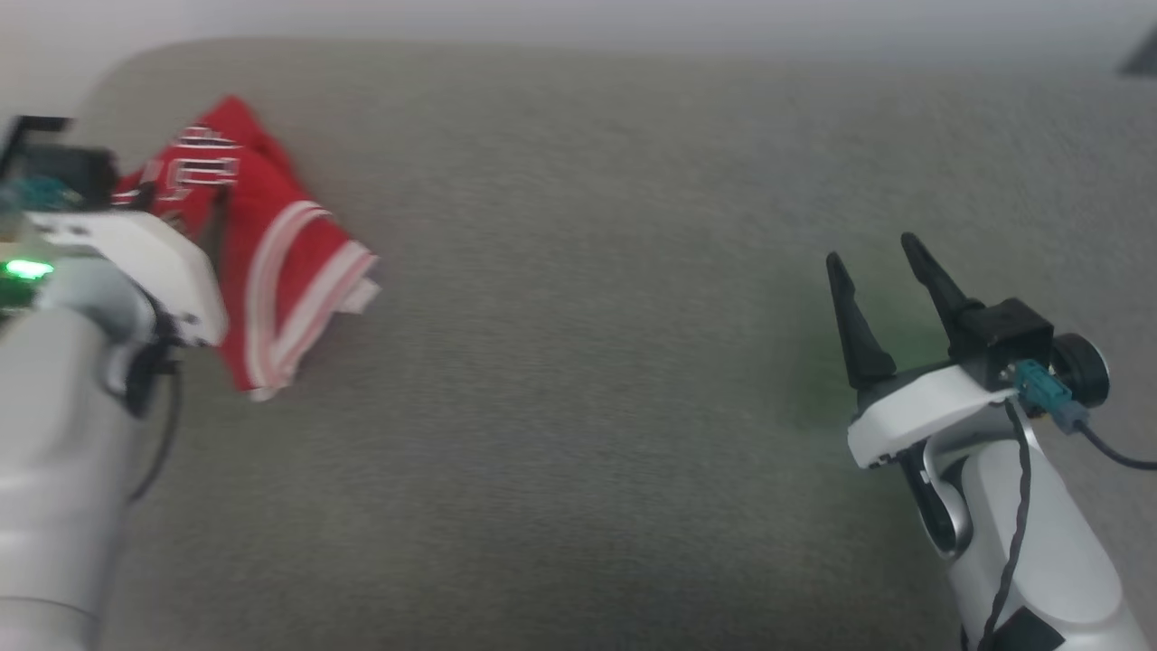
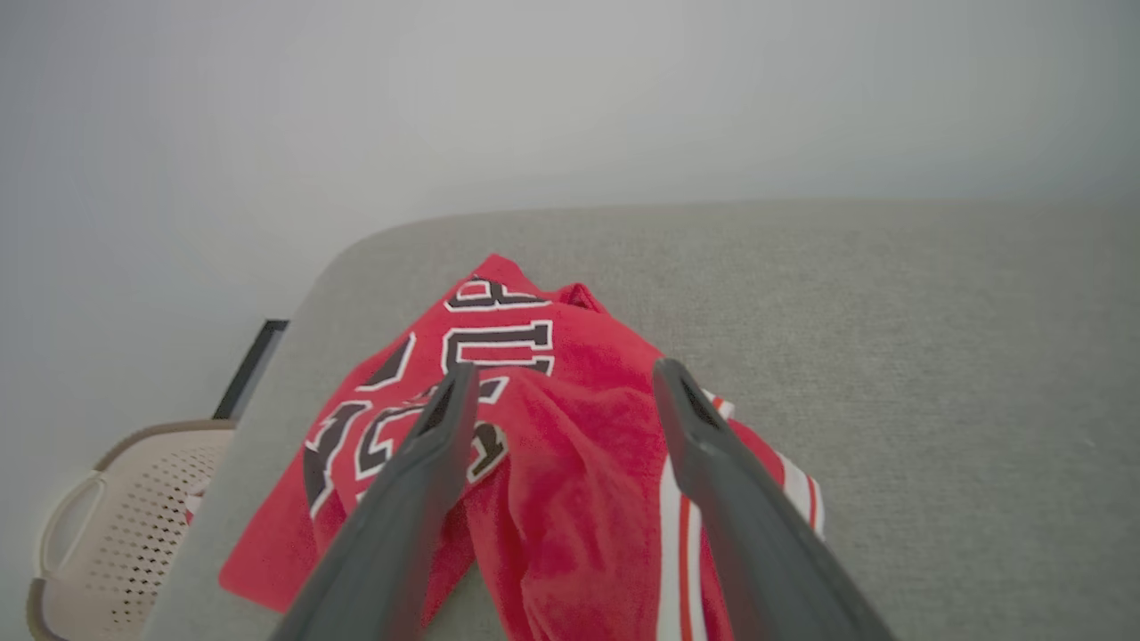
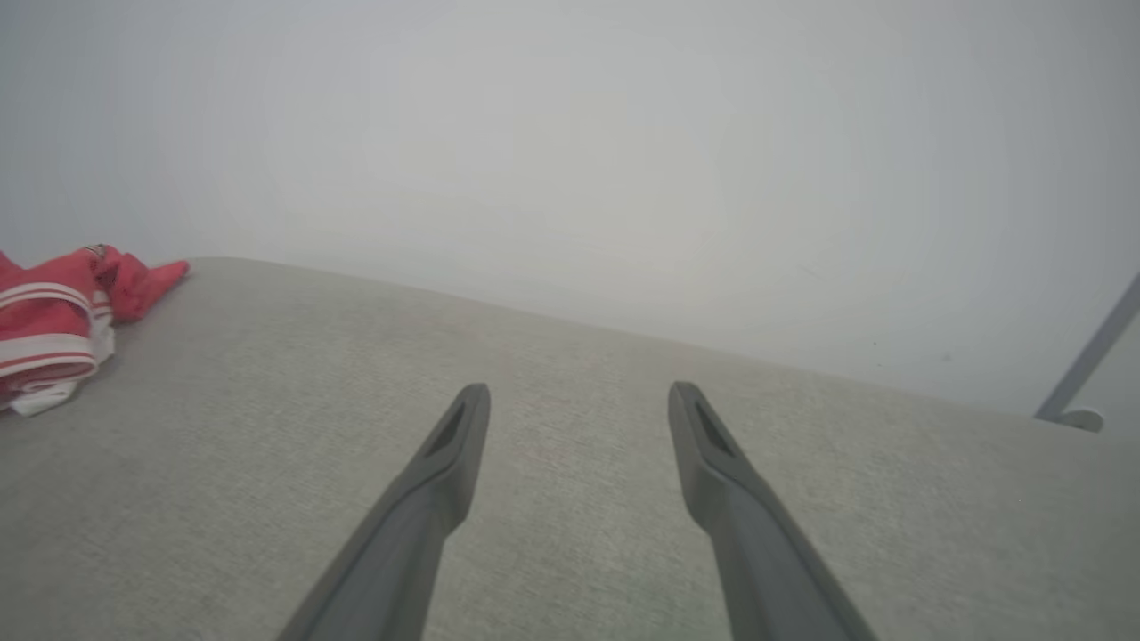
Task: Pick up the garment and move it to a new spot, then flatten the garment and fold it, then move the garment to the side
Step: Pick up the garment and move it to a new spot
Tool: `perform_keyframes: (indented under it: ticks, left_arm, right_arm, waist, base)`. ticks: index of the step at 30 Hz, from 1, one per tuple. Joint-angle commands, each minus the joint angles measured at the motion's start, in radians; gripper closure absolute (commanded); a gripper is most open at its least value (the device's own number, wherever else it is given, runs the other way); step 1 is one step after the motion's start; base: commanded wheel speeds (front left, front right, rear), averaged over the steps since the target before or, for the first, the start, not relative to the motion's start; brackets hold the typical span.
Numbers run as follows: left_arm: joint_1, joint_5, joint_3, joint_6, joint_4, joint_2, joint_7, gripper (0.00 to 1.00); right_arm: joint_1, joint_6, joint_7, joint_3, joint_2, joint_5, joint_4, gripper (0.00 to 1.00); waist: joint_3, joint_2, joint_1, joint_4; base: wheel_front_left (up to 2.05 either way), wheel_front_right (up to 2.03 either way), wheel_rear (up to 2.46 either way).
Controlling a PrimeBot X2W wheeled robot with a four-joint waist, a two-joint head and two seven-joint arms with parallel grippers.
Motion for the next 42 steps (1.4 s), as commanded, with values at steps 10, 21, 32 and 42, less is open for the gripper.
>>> perform_keyframes:
  ticks: [10, 21, 32, 42]
  left_arm:
    - [-0.090, -0.331, -0.142, -0.001, 0.099, 0.159, 0.422, 0.00]
    - [-0.078, -0.478, -0.243, -0.001, 0.101, 0.201, 0.458, 1.00]
    - [-0.169, -0.626, -0.322, -0.002, -0.104, 0.184, 0.364, 1.00]
    - [-0.232, -0.704, -0.508, -0.002, -0.421, 0.099, 0.429, 1.00]
  right_arm:
    - [-0.046, 0.000, -0.002, -0.015, 0.023, -0.012, -0.033, 0.00]
    - [-0.072, 0.000, -0.002, -0.017, 0.030, -0.022, -0.049, 0.00]
    - [-0.009, 0.000, -0.002, -0.017, 0.059, 0.016, -0.019, 0.00]
    - [0.021, 0.000, -0.002, -0.008, 0.073, 0.095, -0.032, 0.00]
  waist:
    - [0.167, 0.0001, 0.0000, -0.153]
    - [0.192, 0.0001, 0.0000, -0.160]
    - [0.036, 0.0001, 0.0000, -0.171]
    - [0.061, 0.0001, 0.0000, -0.320]
  base:
    - [0.00, 0.00, 0.00]
    - [0.00, 0.00, 0.00]
    - [0.00, 0.00, 0.00]
    - [0.00, 0.00, 0.00]
